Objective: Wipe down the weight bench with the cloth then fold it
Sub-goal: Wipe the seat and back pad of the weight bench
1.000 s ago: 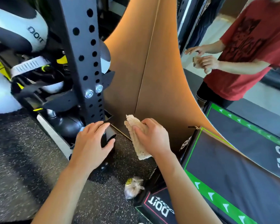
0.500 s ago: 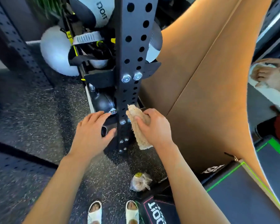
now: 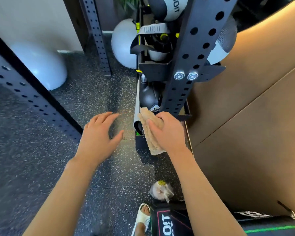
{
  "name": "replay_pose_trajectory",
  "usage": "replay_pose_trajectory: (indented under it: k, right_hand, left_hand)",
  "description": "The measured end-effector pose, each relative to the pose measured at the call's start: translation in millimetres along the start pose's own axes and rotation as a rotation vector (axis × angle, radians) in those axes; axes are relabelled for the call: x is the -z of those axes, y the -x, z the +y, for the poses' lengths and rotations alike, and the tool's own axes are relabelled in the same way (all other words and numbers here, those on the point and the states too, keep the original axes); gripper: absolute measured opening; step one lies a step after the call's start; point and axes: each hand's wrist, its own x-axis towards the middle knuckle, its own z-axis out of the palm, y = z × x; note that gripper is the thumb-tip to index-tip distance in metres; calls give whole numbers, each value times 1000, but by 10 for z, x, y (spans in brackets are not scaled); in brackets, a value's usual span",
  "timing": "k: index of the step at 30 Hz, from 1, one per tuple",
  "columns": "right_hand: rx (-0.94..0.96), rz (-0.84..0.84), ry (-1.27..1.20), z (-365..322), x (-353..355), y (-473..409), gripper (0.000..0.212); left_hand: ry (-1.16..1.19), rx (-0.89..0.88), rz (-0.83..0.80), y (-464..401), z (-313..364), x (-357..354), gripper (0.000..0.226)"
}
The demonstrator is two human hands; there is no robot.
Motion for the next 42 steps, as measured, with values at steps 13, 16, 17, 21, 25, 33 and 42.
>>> replay_pose_trajectory:
  k: [13, 16, 17, 21, 25, 33, 42]
  right_hand:
    - [330, -202, -37, -1302, -1002, 273, 34]
    - [391, -236, -53, -1669, -1199, 417, 31]
    - [407, -247, -58, -1796, -1266, 473, 31]
    - [488, -281, -70, -2295, -1557, 761, 33]
    - [573, -304, -74, -2771, -1848, 1092, 32]
    - [722, -381, -102, -3586, -2375, 1754, 33]
    - [873, -468, -107, -4444, -2855, 2545, 31]
  left_hand:
    - [46, 342, 195, 1201, -1265, 442, 68]
    - [63, 399, 246, 1539, -1535, 587, 68]
    - [61, 418, 262, 1660, -1625, 635, 68]
    - [53, 498, 329, 2172, -1974, 855, 63]
    - [37, 566, 376, 2691, -2310, 1052, 63]
    - [48, 697, 472, 3686, -2881, 1307, 63]
    - [67, 852, 576, 4713, -3423, 1539, 63]
